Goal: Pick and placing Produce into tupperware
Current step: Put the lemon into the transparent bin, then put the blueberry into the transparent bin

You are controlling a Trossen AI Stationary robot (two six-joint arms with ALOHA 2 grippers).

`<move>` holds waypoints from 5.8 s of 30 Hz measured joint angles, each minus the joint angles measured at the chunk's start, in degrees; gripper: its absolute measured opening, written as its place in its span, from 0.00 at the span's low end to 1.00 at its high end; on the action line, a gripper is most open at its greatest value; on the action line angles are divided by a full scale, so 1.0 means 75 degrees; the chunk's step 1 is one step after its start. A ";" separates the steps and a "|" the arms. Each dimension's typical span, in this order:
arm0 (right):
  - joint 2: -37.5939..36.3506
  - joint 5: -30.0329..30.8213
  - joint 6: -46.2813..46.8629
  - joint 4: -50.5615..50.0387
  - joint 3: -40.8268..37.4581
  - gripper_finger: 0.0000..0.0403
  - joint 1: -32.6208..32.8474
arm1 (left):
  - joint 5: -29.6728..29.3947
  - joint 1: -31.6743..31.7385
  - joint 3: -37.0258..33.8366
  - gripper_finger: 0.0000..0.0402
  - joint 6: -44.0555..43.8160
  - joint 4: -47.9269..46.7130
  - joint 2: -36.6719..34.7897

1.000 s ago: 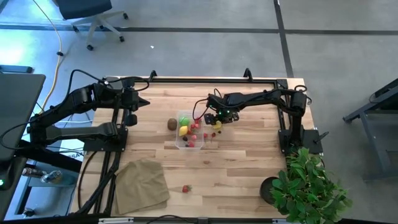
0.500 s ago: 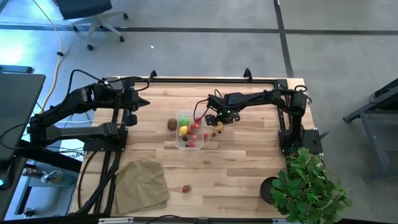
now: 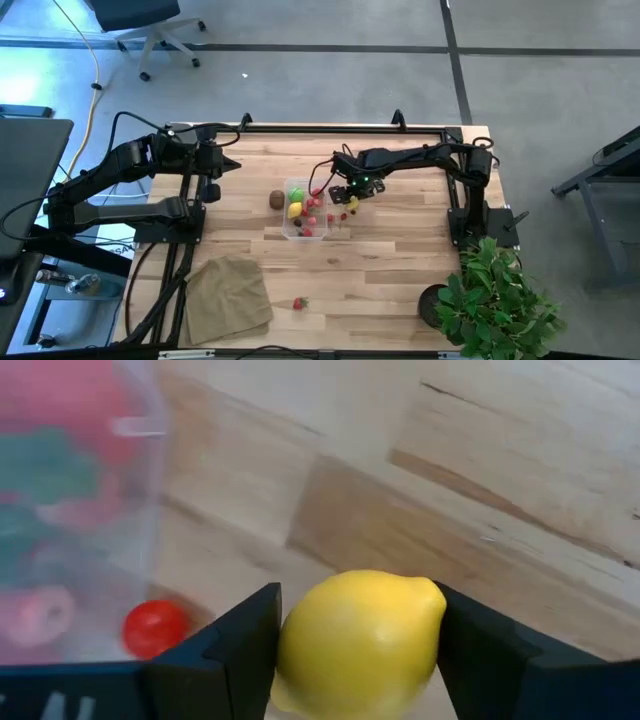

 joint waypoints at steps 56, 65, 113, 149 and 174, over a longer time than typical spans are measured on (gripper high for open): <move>0.2415 0.1096 -0.6448 -0.1679 0.5315 0.53 0.1593 | 0.0001 0.0001 0.0000 0.00 0.0001 0.0000 0.0001; 0.2433 0.0962 -0.6324 -0.1468 0.4989 0.53 0.1498 | 0.0002 0.0002 0.0003 0.00 0.0002 0.0000 0.0002; 0.2420 0.0733 -0.6520 -0.3850 0.8340 0.61 0.1416 | 0.0003 0.0003 0.0001 0.00 0.0002 0.0000 0.0001; -0.4587 0.1137 -0.6771 0.8606 -0.6723 0.51 0.1445 | 0.0003 0.0000 0.0003 0.00 0.0002 0.0000 -0.0001; -0.2432 0.1051 -0.7208 1.2738 -0.8042 0.51 0.1364 | 0.0001 0.0001 0.0001 0.00 0.0002 0.0000 -0.0001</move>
